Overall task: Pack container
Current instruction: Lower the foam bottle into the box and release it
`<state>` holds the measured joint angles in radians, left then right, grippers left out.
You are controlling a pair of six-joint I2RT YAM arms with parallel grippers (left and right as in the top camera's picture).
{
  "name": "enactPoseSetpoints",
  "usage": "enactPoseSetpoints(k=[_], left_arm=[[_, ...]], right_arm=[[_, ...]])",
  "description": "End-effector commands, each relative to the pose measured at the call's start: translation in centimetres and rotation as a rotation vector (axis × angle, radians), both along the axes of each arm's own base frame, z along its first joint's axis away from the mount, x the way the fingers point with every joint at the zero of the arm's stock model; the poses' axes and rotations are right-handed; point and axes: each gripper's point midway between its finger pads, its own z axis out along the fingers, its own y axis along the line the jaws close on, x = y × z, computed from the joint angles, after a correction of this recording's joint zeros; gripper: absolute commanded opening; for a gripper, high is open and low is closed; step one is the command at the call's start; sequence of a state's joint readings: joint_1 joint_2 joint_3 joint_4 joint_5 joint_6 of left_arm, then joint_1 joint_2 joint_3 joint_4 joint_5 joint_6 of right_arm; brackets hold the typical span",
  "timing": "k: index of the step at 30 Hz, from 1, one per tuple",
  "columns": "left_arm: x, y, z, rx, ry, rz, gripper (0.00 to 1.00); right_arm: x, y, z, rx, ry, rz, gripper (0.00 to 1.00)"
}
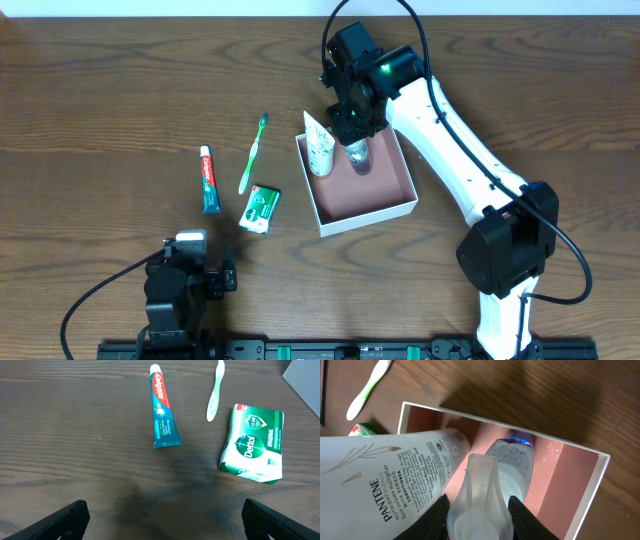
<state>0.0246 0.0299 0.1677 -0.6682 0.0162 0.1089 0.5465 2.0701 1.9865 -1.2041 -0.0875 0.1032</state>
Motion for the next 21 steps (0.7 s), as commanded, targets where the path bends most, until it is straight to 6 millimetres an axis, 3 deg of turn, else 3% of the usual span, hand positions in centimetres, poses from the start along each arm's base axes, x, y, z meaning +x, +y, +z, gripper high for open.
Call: enactPoseSetpoints(k=[1, 7, 14, 21], left_arm=[[0.01, 0.05, -0.33, 0.002, 0.002, 0.001, 0.98], [0.01, 0.06, -0.33, 0.003, 0.002, 0.001, 0.98], [0.01, 0.05, -0.33, 0.002, 0.002, 0.001, 0.98], [0.01, 0.06, -0.33, 0.003, 0.002, 0.001, 0.98]], right_arm=[[-0.06, 0.95, 0.66, 0.051, 0.0, 0.0, 0.34], [-0.05, 1.51, 1.02, 0.13, 0.032, 0.004, 0.34], [0.41, 0.73, 1.0, 0.13, 0.033, -0.015, 0.35], [0.41, 0.75, 1.0, 0.13, 0.032, -0.014, 0.43]])
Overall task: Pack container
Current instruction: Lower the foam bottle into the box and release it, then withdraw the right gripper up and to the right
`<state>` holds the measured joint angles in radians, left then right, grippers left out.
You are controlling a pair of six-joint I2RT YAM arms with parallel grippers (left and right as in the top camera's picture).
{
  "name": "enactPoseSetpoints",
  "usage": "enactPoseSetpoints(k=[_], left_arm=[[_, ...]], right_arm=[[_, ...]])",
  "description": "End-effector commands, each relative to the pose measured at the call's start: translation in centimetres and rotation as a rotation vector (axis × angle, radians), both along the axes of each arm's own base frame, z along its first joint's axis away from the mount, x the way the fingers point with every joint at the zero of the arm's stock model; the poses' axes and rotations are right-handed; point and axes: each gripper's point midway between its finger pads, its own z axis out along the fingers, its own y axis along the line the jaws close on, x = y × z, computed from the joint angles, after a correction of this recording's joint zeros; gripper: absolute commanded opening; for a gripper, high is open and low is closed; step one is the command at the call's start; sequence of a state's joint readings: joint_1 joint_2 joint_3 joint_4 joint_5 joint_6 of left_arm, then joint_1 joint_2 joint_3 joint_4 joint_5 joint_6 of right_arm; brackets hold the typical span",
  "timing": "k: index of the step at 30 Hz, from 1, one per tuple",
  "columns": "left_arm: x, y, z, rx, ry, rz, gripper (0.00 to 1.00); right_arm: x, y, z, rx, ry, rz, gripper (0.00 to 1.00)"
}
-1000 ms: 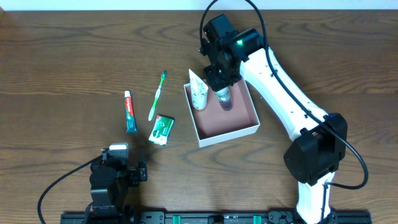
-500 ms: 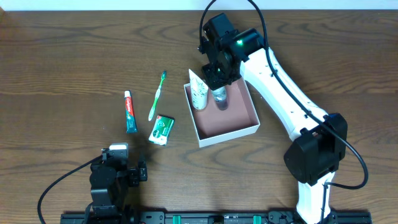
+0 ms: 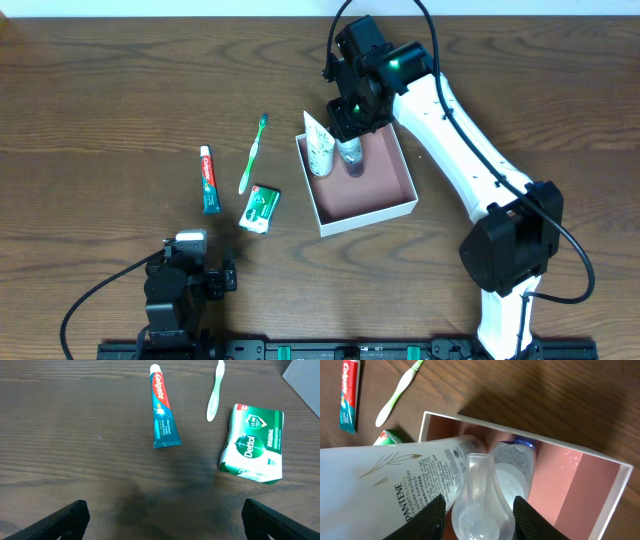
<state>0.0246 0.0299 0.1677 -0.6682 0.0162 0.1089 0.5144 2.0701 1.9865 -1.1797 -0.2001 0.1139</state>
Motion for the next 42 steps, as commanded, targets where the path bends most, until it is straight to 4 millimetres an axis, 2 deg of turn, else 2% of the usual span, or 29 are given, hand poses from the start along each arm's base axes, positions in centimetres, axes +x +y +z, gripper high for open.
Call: enactPoseSetpoints(k=[1, 15, 18, 20, 26, 29, 32, 34, 36, 39, 42], left_arm=[[0.0, 0.1, -0.3, 0.003, 0.002, 0.001, 0.98], [0.0, 0.1, -0.3, 0.002, 0.002, 0.001, 0.98], [0.0, 0.1, -0.3, 0.003, 0.002, 0.001, 0.98], [0.0, 0.1, -0.3, 0.002, 0.002, 0.001, 0.98], [0.0, 0.1, -0.3, 0.002, 0.002, 0.001, 0.98], [0.0, 0.1, -0.3, 0.002, 0.002, 0.001, 0.98], [0.0, 0.1, -0.3, 0.002, 0.002, 0.001, 0.98], [0.0, 0.1, -0.3, 0.002, 0.002, 0.001, 0.98], [0.0, 0.1, -0.3, 0.003, 0.002, 0.001, 0.98], [0.0, 0.1, -0.3, 0.003, 0.002, 0.001, 0.98], [0.0, 0.1, -0.3, 0.003, 0.002, 0.001, 0.98]], right_arm=[[0.1, 0.1, 0.6, 0.023, -0.004, -0.005, 0.43], [1.2, -1.5, 0.5, -0.014, -0.026, -0.044, 0.53], [1.7, -2.0, 1.0, -0.007, -0.042, -0.054, 0.58], [2.1, -2.3, 1.9, 0.003, -0.062, -0.064, 0.6], [3.3, -4.3, 6.6, 0.044, -0.159, -0.104, 0.74], [3.3, -6.6, 9.3, 0.034, -0.207, -0.144, 0.84], [3.0, -9.9, 11.9, 0.012, -0.259, -0.21, 0.92], [2.6, -12.5, 13.8, -0.007, -0.297, -0.266, 0.98], [1.9, -15.7, 15.2, -0.05, -0.327, -0.336, 0.99], [0.7, -20.3, 16.4, -0.102, -0.329, -0.462, 0.99], [-0.3, -25.3, 16.3, -0.152, -0.29, -0.591, 0.99]])
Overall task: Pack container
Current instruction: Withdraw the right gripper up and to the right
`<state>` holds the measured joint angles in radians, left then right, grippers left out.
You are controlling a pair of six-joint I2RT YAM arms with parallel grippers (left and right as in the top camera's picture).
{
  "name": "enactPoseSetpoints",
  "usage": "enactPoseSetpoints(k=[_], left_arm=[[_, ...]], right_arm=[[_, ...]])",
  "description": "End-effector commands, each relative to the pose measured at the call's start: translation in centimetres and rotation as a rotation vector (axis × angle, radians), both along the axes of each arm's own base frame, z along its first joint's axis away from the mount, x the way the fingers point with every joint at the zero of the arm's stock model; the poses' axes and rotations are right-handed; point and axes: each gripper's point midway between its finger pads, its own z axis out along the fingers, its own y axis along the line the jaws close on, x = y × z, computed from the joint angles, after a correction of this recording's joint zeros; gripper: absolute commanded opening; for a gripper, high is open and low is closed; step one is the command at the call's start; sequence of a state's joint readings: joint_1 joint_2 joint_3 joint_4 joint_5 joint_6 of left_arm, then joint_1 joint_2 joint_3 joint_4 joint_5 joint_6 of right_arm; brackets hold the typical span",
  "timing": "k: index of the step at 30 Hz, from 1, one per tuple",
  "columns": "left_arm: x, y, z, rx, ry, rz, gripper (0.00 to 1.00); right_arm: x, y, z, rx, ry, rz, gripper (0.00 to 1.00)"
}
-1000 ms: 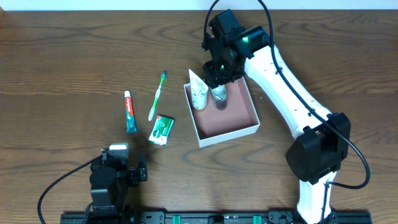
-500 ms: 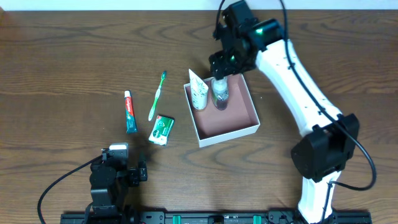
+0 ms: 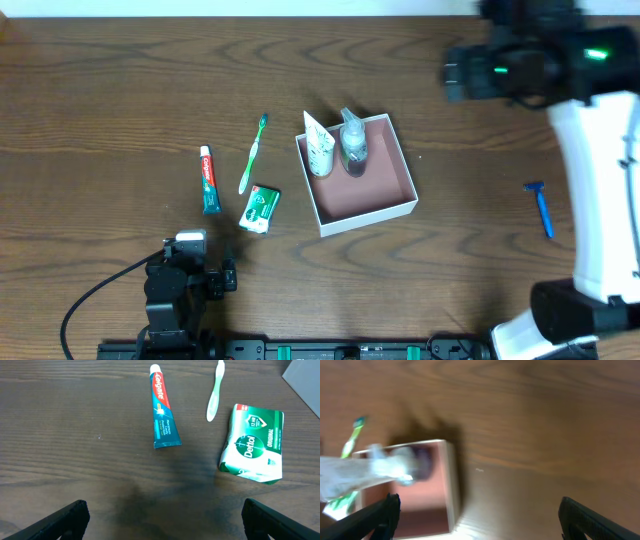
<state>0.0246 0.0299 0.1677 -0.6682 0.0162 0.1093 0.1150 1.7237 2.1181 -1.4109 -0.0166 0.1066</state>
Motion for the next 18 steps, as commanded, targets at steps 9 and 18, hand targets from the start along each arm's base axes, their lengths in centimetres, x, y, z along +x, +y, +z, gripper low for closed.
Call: enactPoseSetpoints(k=[9, 18], left_arm=[[0.0, 0.1, -0.3, 0.002, 0.002, 0.001, 0.98], [0.0, 0.1, -0.3, 0.002, 0.002, 0.002, 0.98]], right_arm=[[-1.4, -12.9, -4.7, 0.034, 0.162, -0.408, 0.99], [-0.4, -14.5, -11.1, 0.058, 0.211, -0.48, 0.99]])
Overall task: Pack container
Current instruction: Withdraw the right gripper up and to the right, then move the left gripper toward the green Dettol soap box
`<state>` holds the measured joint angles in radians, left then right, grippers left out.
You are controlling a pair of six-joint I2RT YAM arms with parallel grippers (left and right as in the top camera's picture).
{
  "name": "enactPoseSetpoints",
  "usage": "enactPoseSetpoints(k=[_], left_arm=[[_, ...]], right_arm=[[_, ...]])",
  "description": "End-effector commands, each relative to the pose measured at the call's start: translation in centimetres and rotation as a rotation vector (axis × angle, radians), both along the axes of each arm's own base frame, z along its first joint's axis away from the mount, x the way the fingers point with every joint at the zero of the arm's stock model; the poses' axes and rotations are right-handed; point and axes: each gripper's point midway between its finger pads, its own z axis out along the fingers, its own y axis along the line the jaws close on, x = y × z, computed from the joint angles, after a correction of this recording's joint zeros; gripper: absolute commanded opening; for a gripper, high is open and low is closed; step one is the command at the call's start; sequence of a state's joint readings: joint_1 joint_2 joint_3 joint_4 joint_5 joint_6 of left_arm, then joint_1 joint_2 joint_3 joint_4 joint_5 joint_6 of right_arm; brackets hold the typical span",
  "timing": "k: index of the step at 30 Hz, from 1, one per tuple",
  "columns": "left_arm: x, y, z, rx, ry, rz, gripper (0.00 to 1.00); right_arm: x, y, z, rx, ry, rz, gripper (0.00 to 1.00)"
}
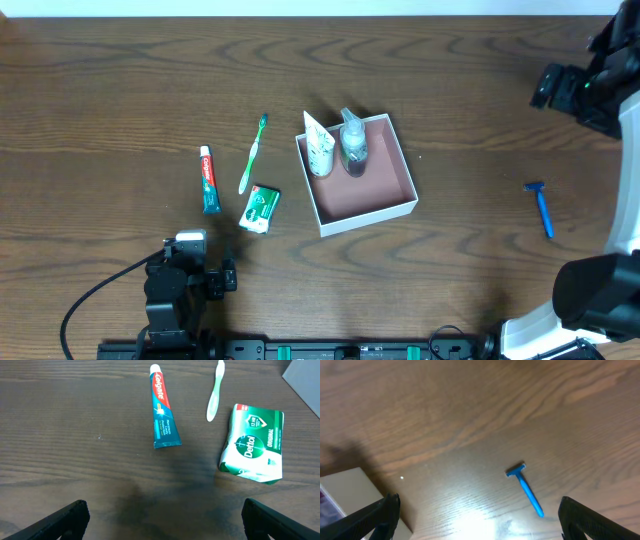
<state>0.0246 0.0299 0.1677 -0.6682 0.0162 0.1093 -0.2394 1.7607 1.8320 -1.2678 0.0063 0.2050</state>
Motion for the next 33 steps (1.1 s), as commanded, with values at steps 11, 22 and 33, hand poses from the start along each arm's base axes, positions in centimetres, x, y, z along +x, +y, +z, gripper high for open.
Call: enactPoseSetpoints(k=[11, 22, 33], left_arm=[[0.0, 0.1, -0.3, 0.003, 0.002, 0.002, 0.98], [0.5, -0.9, 0.4, -0.098, -0.035, 0.0, 0.98], [3.4, -5.0, 8.0, -0.435, -0.331, -0.12, 0.98]], right_arm=[[-0.7, 0.0, -7.0, 0.039, 0.078, -0.03, 0.99], [-0.9, 1.4, -8.1, 0.115, 0.083, -0.006, 0.99], [-0.8, 1.4, -8.1, 0.115, 0.082, -0.006, 0.99]])
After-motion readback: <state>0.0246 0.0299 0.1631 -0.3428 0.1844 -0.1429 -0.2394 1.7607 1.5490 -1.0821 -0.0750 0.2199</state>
